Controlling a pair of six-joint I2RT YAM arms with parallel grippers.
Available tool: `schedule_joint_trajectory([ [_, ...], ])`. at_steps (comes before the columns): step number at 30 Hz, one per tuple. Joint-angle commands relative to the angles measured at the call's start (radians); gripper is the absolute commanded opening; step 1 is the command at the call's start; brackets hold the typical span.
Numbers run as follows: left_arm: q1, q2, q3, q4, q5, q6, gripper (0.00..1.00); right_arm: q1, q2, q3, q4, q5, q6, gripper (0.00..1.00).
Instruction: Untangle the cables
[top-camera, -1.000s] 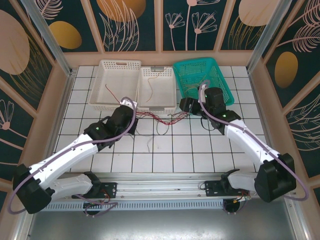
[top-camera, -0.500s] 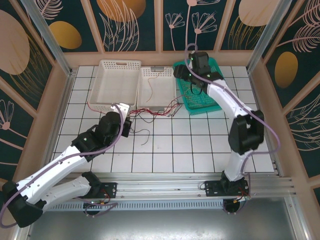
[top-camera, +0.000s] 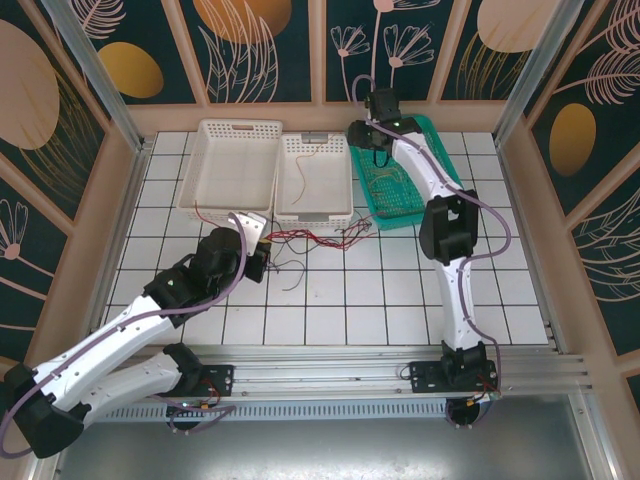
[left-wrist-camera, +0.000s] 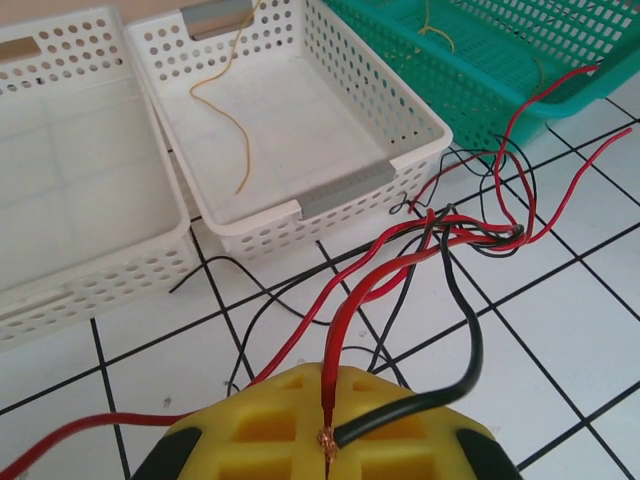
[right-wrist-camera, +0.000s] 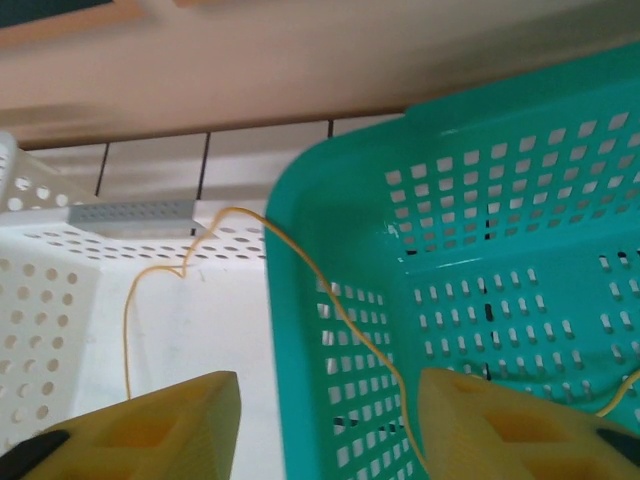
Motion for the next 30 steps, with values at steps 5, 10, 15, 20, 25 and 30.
schedule_joint_trajectory([
  [5, 0.003, 0.008, -0.006, 0.058, 0.034, 0.015, 0.00, -0.055, 0.047, -0.036, 0.085, -0.223, 0.009, 0.48],
  [10, 0.003, 0.010, -0.009, 0.061, 0.034, 0.016, 0.00, -0.063, 0.104, -0.019, 0.112, -0.298, 0.029, 0.48],
  [15, 0.003, 0.019, -0.009, 0.063, 0.035, 0.019, 0.00, -0.071, 0.135, -0.030, 0.171, -0.387, 0.063, 0.50],
  [20, 0.003, 0.033, -0.010, 0.063, 0.039, 0.022, 0.00, -0.073, 0.155, -0.042, 0.195, -0.417, 0.080, 0.47],
  [25, 0.003, 0.031, -0.012, 0.066, 0.042, 0.024, 0.00, -0.090, 0.152, -0.123, 0.270, -0.482, 0.126, 0.35],
  [30, 0.004, 0.040, -0.010, 0.067, 0.049, 0.025, 0.00, -0.102, 0.132, -0.198, 0.322, -0.515, 0.145, 0.28],
])
